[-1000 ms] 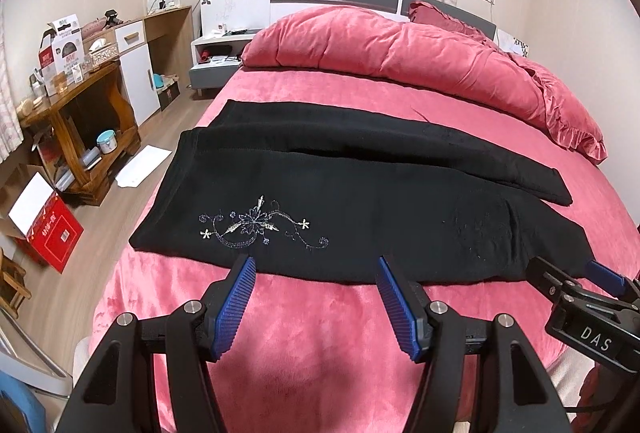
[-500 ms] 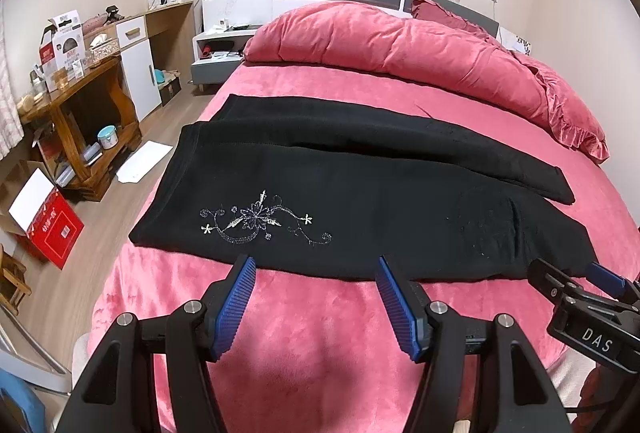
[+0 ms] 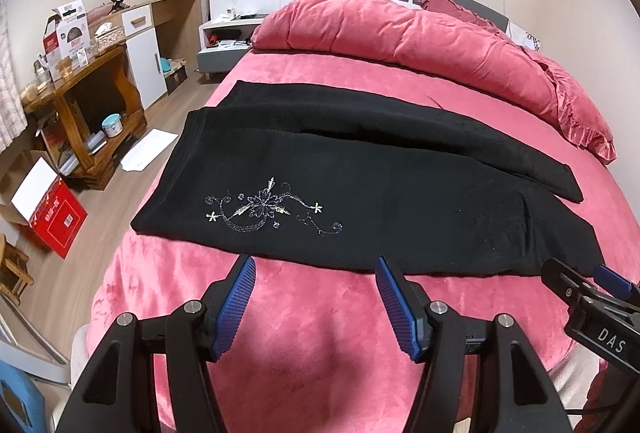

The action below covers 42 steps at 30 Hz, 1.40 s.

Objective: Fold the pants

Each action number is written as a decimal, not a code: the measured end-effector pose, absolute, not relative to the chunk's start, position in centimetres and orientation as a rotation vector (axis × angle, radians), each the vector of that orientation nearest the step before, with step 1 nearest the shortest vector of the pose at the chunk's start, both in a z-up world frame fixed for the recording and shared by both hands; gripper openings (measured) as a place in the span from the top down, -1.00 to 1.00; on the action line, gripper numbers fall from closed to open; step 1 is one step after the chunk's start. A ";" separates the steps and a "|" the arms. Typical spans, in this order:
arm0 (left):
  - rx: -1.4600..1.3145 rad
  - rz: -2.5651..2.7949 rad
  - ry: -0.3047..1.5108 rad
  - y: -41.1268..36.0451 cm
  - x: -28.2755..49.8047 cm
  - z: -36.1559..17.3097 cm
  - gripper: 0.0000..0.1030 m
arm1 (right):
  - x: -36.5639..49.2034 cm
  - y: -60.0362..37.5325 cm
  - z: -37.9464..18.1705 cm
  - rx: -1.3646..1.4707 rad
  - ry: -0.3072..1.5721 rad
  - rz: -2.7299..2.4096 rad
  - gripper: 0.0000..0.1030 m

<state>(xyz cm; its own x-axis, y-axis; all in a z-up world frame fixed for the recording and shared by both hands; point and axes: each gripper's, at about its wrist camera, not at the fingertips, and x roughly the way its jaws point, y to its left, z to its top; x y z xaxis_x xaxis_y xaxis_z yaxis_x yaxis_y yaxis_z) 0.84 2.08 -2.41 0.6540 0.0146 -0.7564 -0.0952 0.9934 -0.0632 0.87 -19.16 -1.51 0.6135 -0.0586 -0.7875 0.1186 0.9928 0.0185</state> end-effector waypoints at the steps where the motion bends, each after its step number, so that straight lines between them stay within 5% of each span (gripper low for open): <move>1: -0.099 0.065 0.859 2.2 0.9 -2.5 -0.24 | 0.9 -19.2 -1.5 0.070 0.906 -0.103 -0.99; 22: -0.417 -0.084 1.011 7.7 2.9 -8.0 -0.24 | 2.5 -24.4 -5.6 0.196 1.002 -0.138 -0.99; 27: -0.532 -0.038 1.042 10.5 3.6 -10.1 -0.21 | 2.8 -28.2 -7.6 0.306 1.028 -0.143 -0.77; 42: -0.683 0.072 0.925 17.4 5.8 -12.8 -0.21 | 1.7 -39.2 -12.0 0.705 0.981 -0.226 -0.71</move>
<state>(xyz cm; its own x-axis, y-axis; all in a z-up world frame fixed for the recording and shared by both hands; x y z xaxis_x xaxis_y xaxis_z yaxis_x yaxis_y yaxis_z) 5.79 17.37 -12.80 0.6153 -0.2252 -0.7554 -0.3393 0.7893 -0.5117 1.66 -39.15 -12.05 0.5542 0.1311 -0.8220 0.4776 0.7587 0.4430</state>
